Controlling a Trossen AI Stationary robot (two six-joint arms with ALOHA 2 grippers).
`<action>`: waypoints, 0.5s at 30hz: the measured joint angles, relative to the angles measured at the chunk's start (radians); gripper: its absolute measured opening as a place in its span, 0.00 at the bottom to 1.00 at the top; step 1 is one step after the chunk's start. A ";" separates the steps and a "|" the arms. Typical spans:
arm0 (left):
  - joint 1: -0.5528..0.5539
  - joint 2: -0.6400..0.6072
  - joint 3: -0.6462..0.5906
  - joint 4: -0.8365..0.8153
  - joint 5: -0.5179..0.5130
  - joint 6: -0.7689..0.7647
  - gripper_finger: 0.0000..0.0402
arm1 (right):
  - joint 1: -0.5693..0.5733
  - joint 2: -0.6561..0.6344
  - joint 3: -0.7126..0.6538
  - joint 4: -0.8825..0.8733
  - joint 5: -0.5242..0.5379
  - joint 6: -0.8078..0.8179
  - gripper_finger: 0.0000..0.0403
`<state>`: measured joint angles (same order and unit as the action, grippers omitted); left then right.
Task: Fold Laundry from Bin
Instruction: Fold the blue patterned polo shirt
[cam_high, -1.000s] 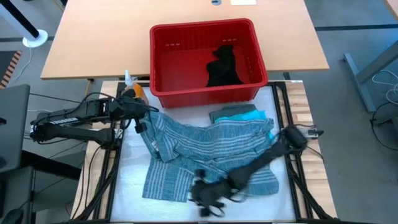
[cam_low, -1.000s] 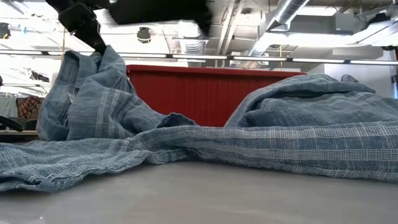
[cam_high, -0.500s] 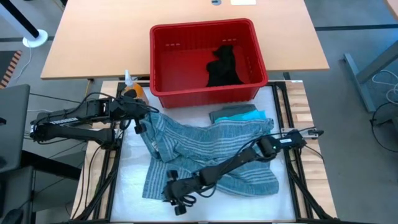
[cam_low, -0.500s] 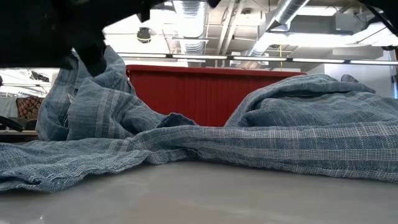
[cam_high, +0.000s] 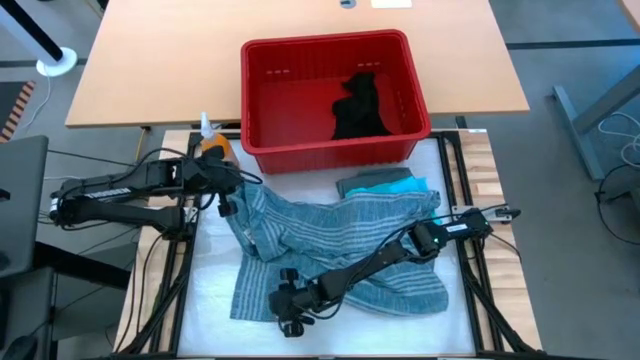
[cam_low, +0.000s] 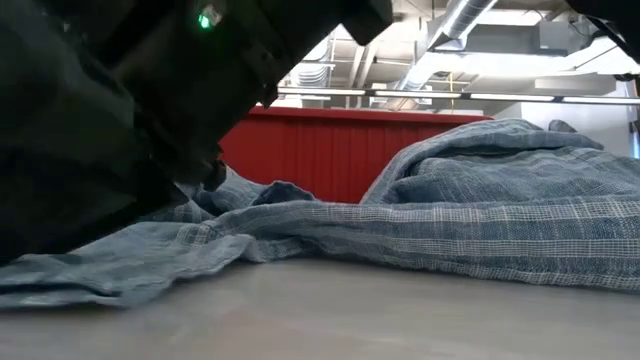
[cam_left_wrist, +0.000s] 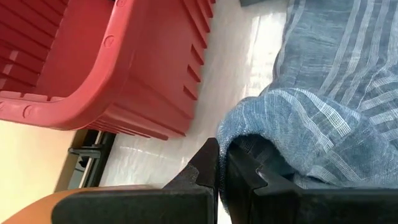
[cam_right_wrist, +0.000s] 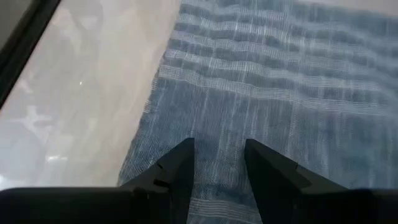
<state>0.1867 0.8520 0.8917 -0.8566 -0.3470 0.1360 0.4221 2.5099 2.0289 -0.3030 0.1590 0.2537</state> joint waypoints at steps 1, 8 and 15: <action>0.000 0.000 0.000 0.000 -0.001 0.000 0.00 | 0.006 -0.001 0.001 -0.010 -0.014 0.021 0.40; 0.000 -0.009 0.000 -0.001 -0.033 0.010 0.00 | 0.068 -0.009 0.010 -0.042 -0.155 0.069 0.25; 0.000 -0.008 0.000 -0.005 -0.054 0.037 0.00 | 0.130 -0.009 0.046 -0.040 -0.243 0.142 0.11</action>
<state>0.1867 0.8444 0.8917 -0.8619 -0.4006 0.1730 0.5523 2.5008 2.0750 -0.3431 -0.0839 0.3953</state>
